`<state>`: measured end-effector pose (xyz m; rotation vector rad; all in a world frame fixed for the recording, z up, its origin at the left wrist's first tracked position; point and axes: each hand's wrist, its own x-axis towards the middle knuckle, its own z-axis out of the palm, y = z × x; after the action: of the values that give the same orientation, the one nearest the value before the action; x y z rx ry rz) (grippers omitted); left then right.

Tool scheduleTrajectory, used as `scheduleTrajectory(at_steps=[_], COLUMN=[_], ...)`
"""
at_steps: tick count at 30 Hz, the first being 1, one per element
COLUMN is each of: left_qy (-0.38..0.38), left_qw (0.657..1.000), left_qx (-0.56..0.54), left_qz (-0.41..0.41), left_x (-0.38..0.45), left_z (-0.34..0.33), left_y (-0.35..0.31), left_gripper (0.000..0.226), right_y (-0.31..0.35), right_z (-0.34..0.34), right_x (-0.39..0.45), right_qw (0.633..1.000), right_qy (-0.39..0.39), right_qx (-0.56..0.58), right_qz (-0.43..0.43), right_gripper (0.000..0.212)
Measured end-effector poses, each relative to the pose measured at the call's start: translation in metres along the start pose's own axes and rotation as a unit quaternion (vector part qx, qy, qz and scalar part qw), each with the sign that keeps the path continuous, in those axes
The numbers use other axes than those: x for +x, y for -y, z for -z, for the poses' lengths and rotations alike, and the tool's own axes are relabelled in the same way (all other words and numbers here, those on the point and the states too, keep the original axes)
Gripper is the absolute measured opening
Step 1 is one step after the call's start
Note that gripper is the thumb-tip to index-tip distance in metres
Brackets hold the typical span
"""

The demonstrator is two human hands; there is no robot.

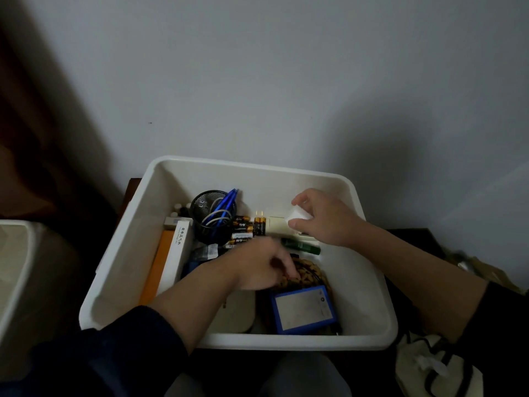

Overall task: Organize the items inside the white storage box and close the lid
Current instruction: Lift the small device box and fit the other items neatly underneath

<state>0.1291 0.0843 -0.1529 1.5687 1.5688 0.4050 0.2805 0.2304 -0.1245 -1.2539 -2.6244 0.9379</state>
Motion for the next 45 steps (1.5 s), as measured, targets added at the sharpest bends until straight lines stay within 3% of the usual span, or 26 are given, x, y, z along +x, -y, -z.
scheduleTrajectory(at_steps=[2, 4, 6, 10, 25, 27, 30, 32, 36, 45], left_qy=[-0.116, -0.155, -0.127, -0.072, -0.018, -0.017, -0.010, -0.002, 0.010, 0.012], left_qw=[0.991, 0.982, 0.986, 0.991, 0.988, 0.989, 0.990, 0.991, 0.993, 0.993], left_qx=[0.054, 0.077, 0.051, 0.058, 0.110, 0.105, 0.098, 0.095, 0.088, 0.060], left_qz=[0.040, 0.078, 0.098, 0.095, 0.106, 0.106, 0.099, 0.089, 0.080, 0.096], left_x=[0.001, 0.004, 0.007, 0.010, 0.004, 0.004, 0.003, 0.004, 0.005, 0.006], left_z=[0.008, 0.011, 0.008, 0.001, 0.003, 0.003, 0.003, 0.003, 0.003, 0.001], left_y=[0.006, 0.016, 0.024, 0.024, 0.018, 0.018, 0.019, 0.020, 0.021, 0.023], left_gripper=[0.034, 0.034, 0.027, 0.045, 0.048, 0.048, 0.049, 0.049, 0.046, 0.054], right_y=[0.000, 0.000, 0.001, 0.000, 0.006, 0.009, 0.008, 0.007, 0.007, 0.013], right_z=[0.005, 0.005, -0.001, -0.018, -0.015, -0.012, -0.012, -0.015, -0.032, -0.045], right_x=[-0.003, -0.006, -0.009, -0.013, -0.014, -0.011, 0.003, 0.011, 0.014, 0.008], right_qw=[0.997, 0.986, 0.973, 0.962, 0.957, 0.969, 0.978, 0.970, 0.941, 0.879], right_qy=[0.056, 0.136, 0.197, 0.248, 0.240, 0.188, 0.052, 0.026, 0.090, 0.144], right_qx=[-0.046, -0.086, -0.105, -0.093, -0.143, -0.150, -0.204, -0.240, -0.315, -0.452], right_qz=[0.010, 0.033, 0.063, 0.062, 0.080, 0.061, 0.007, -0.041, -0.079, -0.035], right_gripper=[0.042, 0.041, 0.039, 0.042, 0.016, 0.015, 0.019, 0.022, 0.022, 0.033])
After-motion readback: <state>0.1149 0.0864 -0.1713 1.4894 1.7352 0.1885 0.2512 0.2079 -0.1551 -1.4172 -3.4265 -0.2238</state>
